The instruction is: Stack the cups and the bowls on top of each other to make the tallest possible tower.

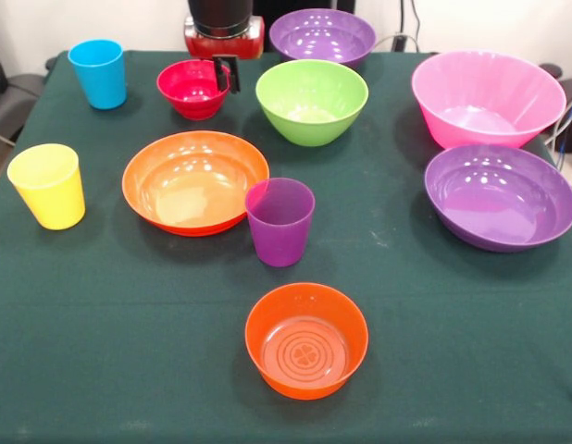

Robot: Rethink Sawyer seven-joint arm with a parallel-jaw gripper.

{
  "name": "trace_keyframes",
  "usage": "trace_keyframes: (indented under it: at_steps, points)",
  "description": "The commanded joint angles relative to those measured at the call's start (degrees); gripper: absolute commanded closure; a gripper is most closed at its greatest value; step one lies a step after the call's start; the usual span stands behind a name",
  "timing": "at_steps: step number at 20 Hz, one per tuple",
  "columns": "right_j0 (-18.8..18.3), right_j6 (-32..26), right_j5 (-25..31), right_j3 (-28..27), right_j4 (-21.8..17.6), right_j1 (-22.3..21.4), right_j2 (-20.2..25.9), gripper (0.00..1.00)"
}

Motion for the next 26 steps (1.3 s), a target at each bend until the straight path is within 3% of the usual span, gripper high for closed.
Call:
trace_keyframes:
  at_steps: [1,8,14,26]
  points:
    - [1.28,-0.11,0.37,-4.97,-2.12,3.88,2.25,1.00]
    - [1.13,-0.28,0.64,-4.83,-1.97,3.81,2.42,1.00]
    - [0.58,-1.88,4.80,-3.27,-0.03,-0.23,3.74,1.00]
    - [1.06,-2.34,8.84,-3.68,1.93,-2.59,4.97,1.00]
